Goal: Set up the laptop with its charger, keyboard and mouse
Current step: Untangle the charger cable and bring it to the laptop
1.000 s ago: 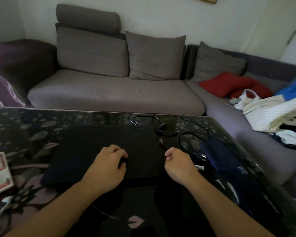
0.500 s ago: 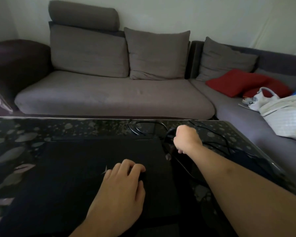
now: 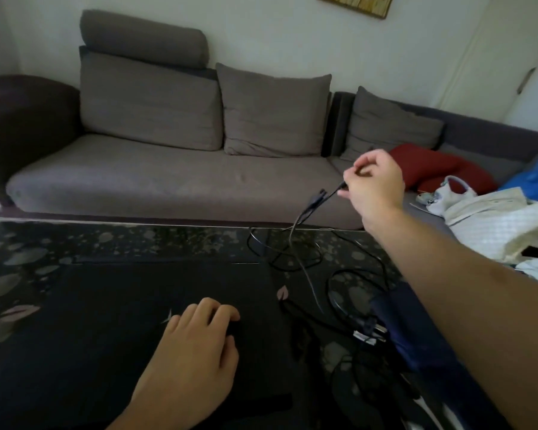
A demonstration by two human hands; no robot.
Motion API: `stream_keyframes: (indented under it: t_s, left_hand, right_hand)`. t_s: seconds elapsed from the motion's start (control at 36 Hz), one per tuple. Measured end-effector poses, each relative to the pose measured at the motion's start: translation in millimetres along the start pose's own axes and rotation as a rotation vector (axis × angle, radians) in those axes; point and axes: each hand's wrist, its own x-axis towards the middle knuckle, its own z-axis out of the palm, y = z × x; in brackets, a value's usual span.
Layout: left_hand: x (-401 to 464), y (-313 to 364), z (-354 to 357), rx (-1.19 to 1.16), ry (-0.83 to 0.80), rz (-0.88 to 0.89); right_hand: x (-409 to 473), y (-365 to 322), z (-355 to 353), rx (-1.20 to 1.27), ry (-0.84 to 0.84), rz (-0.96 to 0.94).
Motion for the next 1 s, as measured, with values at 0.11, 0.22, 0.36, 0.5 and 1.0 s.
stream_keyframes:
  t_s: [0.11, 0.22, 0.36, 0.5, 1.0]
  left_hand:
    - [-2, 4, -3, 0.009, -0.009, -0.034]
    - [1, 12, -8, -0.064, -0.052, -0.103]
    - [9, 45, -21, -0.28, -0.083, -0.124]
    - [18, 93, -56, -0.649, 0.115, -0.107]
    - [9, 152, -155, -0.928, 0.34, -0.049]
  right_hand:
    - [9, -45, -32, 0.035, -0.066, -0.2]
    - [13, -85, -55, 0.05, -0.106, -0.334]
    - [4, -138, -76, 0.08, -0.222, -0.482]
    - [-25, -184, -94, 0.043, -0.418, -0.585]
    - [-90, -126, -165, 0.244, -0.565, 0.0]
